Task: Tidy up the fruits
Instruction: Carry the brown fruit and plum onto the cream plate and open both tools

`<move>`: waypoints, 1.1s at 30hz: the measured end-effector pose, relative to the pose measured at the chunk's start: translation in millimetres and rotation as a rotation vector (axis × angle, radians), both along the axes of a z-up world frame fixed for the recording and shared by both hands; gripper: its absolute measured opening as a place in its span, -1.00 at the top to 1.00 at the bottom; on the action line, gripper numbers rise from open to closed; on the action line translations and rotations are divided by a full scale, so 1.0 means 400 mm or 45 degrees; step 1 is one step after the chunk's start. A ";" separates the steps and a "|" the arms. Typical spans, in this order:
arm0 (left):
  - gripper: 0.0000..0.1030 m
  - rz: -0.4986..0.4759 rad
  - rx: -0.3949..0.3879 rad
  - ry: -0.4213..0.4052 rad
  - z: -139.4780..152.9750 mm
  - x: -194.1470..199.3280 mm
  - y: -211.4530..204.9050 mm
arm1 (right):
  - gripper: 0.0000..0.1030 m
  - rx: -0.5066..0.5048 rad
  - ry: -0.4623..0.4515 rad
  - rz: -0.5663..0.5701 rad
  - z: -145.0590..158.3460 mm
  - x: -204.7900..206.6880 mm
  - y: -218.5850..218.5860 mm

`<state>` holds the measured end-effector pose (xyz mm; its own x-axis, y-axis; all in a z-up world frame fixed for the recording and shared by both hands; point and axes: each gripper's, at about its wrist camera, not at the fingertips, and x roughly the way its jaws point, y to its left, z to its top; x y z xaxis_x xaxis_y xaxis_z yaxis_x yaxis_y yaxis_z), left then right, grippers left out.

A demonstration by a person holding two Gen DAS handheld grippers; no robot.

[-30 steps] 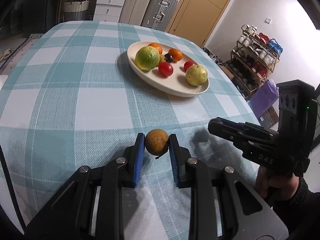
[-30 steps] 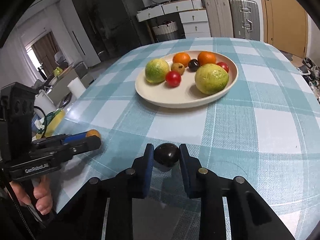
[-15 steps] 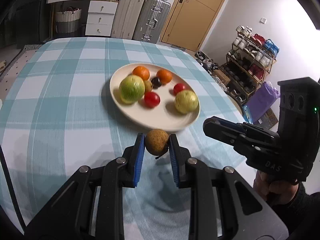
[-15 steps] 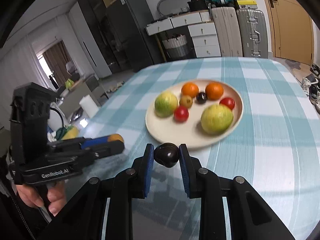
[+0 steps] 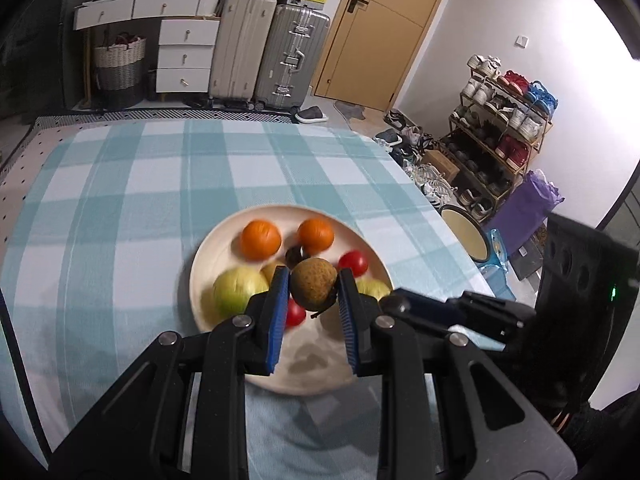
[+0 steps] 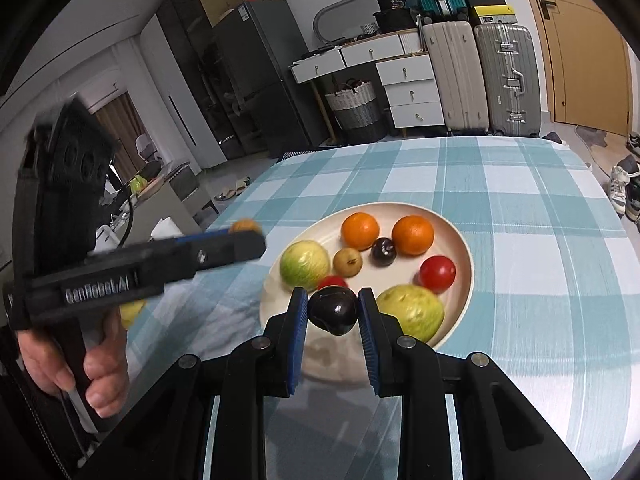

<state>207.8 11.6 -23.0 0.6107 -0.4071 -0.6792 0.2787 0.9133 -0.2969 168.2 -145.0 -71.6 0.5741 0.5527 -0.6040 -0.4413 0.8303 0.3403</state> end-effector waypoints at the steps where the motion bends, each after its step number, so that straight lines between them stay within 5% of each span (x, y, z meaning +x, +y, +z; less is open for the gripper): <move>1: 0.58 -0.005 0.007 -0.002 0.001 0.015 -0.006 | 0.50 -0.001 0.000 0.002 -0.002 0.010 0.000; 11: 0.58 -0.072 -0.099 0.145 -0.064 0.150 -0.046 | 0.50 -0.038 -0.008 -0.034 -0.031 0.093 -0.021; 24: 0.58 -0.086 -0.051 0.204 -0.106 0.196 -0.079 | 0.49 -0.104 -0.033 0.009 -0.048 0.112 0.013; 26: 0.58 -0.090 -0.058 0.209 -0.107 0.196 -0.081 | 0.31 -0.130 -0.042 -0.004 -0.050 0.113 0.016; 28: 0.57 -0.101 -0.063 0.218 -0.110 0.198 -0.090 | -0.20 -0.101 -0.038 -0.004 -0.052 0.111 0.006; 33: 0.51 -0.100 -0.042 0.212 -0.101 0.189 -0.101 | -0.44 -0.026 -0.066 -0.050 -0.033 0.079 -0.041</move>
